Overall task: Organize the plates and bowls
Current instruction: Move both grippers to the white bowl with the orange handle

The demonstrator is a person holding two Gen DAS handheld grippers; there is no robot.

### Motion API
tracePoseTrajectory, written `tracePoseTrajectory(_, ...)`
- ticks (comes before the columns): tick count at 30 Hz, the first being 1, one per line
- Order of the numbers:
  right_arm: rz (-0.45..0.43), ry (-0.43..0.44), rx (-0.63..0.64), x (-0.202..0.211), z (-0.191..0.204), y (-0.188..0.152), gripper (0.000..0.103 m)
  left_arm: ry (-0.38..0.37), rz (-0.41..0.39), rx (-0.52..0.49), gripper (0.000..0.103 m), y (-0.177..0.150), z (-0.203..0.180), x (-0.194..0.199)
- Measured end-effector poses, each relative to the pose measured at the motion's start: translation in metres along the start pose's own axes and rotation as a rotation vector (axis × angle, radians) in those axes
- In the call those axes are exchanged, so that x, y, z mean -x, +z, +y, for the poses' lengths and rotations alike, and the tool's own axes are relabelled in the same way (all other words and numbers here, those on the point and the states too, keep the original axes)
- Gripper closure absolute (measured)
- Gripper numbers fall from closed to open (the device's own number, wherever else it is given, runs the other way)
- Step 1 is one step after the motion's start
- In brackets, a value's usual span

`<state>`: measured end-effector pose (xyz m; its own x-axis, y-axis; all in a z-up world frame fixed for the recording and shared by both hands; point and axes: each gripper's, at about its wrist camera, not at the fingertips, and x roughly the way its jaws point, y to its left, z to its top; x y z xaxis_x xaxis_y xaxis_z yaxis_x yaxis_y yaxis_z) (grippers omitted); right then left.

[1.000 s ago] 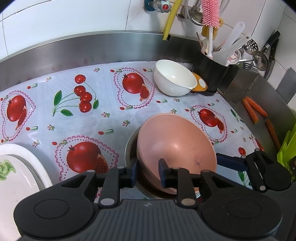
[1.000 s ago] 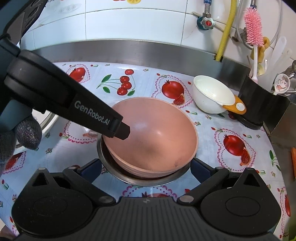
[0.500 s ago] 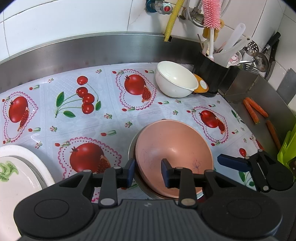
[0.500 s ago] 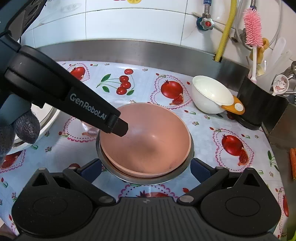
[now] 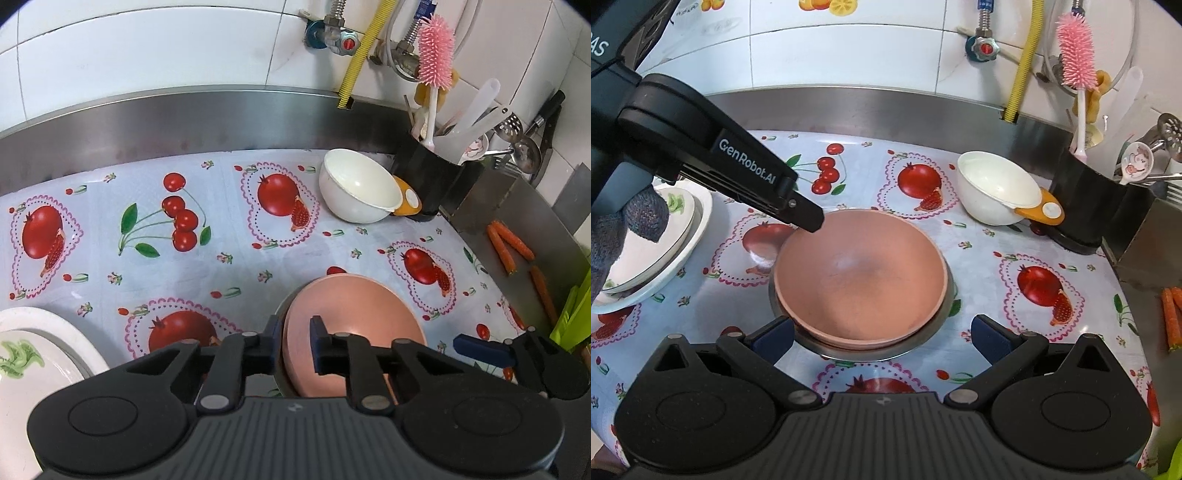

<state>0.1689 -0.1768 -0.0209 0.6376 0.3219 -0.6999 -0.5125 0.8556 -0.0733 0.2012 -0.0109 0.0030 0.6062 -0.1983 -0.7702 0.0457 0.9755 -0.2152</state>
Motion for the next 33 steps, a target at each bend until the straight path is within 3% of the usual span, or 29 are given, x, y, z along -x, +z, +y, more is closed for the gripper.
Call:
tracePoseTrajectory(14, -0.026, 0.014, -0.002, 0.012, -0.009, 0.009, 0.095, -0.004, 0.019, -0.024, 0.0, 0.006, 0.0, -0.004)
tracePoseTrajectory(22, -0.066, -0.041, -0.04, 0.009, -0.041, 0.032, 0.095, -0.024, -0.002, -0.032, 0.0, 0.041, -0.01, -0.016)
tracePoseTrajectory(33, -0.061, -0.118, -0.103, -0.042, -0.096, 0.062, 0.095, -0.069, -0.038, -0.014, 0.0, 0.107, -0.024, -0.061)
